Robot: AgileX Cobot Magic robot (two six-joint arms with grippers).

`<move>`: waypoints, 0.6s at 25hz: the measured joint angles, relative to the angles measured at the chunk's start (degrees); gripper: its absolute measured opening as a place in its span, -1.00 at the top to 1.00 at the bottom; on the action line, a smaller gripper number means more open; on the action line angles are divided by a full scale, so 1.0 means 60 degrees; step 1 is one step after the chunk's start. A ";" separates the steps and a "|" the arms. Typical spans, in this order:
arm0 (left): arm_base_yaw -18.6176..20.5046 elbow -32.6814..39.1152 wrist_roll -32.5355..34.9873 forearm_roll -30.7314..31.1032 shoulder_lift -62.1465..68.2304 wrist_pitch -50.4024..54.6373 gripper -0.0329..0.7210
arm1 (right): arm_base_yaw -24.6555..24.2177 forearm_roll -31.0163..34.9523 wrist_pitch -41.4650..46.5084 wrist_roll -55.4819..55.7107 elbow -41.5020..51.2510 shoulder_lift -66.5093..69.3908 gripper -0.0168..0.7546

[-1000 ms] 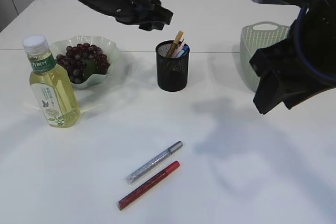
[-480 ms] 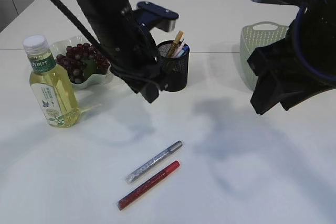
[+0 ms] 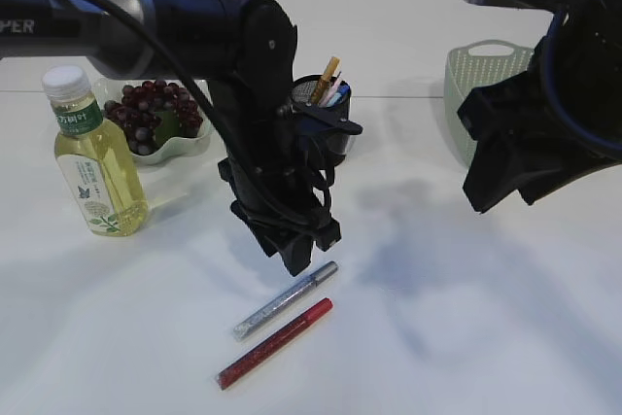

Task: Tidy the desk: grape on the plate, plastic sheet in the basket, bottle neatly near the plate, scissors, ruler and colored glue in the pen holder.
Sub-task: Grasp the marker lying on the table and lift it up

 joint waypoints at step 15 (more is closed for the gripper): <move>0.0000 -0.0045 0.0261 0.0050 0.0829 0.0098 0.18 | 0.0000 0.0000 0.0000 0.0000 0.0000 0.0000 -0.04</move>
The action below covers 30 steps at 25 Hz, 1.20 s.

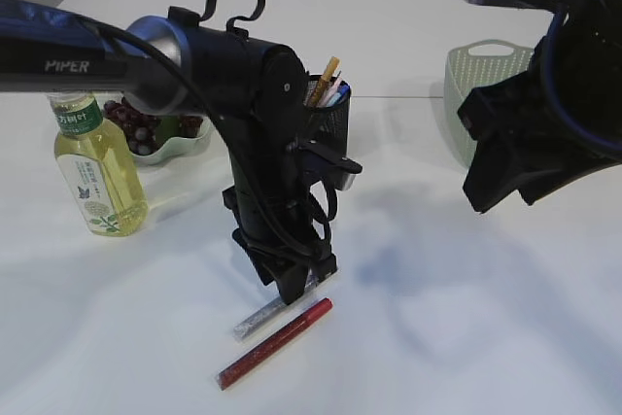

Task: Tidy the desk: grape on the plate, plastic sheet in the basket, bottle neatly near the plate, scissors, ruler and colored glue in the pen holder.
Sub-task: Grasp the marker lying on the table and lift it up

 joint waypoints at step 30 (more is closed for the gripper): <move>-0.0216 -0.0022 0.0168 -0.0052 0.0565 -0.0419 0.29 | 0.0000 0.0000 0.0000 -0.0014 0.0000 0.0000 -0.04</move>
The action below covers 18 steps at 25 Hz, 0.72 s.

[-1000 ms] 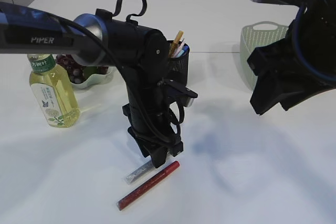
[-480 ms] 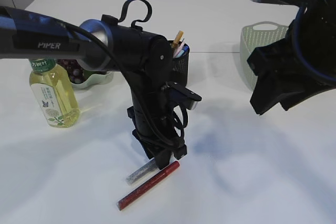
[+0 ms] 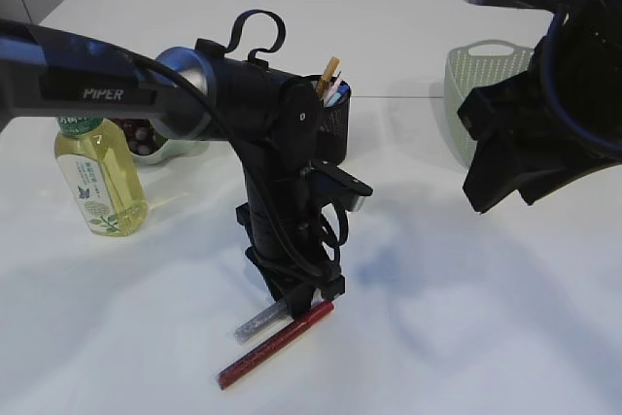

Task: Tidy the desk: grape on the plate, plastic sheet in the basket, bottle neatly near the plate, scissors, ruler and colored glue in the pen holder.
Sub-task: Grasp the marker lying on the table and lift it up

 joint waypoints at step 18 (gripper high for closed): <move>0.0055 0.0410 0.0016 0.0132 -0.0411 -0.0142 0.83 | 0.0000 0.0000 0.0000 0.0000 0.0000 0.0000 -0.04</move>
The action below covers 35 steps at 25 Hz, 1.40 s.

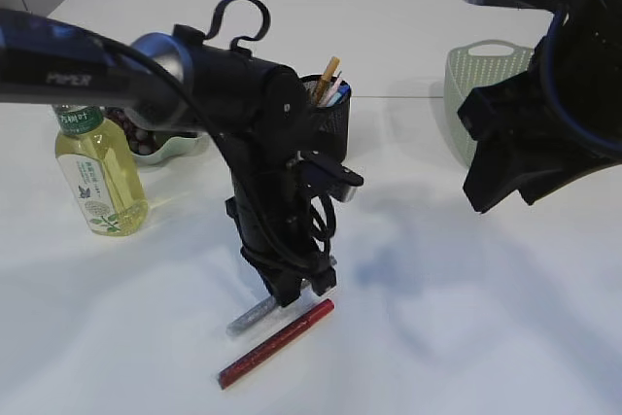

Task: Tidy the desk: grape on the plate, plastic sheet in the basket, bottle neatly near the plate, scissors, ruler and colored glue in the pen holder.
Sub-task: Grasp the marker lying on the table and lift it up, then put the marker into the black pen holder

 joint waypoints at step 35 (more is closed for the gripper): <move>0.1308 0.1509 0.0000 -0.1017 -0.1464 -1.3800 0.83 | 0.0000 -0.0101 0.0000 0.0000 0.0000 0.0000 -0.04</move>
